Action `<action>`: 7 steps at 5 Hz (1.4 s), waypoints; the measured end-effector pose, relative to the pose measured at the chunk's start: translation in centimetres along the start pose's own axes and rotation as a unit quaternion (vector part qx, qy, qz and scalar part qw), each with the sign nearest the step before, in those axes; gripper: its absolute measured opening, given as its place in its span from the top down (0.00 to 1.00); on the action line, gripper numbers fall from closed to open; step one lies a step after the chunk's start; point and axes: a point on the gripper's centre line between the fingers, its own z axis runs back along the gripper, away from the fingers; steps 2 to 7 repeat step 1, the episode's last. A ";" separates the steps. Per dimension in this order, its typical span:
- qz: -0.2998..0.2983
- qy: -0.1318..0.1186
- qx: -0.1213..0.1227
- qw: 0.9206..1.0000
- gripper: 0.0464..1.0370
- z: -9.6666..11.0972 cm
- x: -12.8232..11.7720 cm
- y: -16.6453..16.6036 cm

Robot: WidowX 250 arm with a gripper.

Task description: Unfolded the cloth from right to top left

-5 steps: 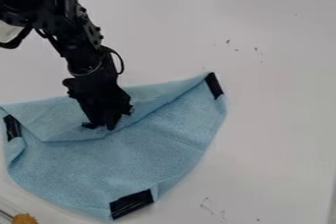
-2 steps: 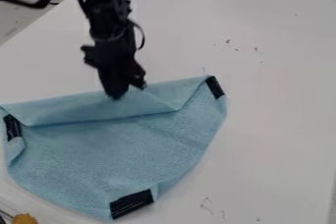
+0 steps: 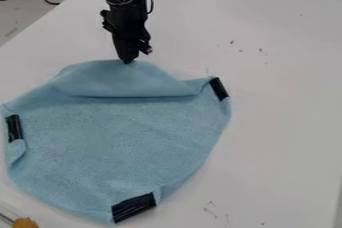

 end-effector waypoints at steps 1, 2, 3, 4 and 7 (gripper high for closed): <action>-0.018 -0.018 -0.007 1.000 0.99 -1.7 1.7 3.2; -0.018 -0.018 -0.007 1.000 0.99 -1.7 1.7 3.2; -0.018 -0.018 -0.007 1.000 0.99 -1.7 1.7 3.2; -0.018 -0.018 -0.007 1.000 0.99 -1.7 1.7 3.2; -0.018 -0.018 -0.007 1.000 0.99 -1.7 1.7 3.2</action>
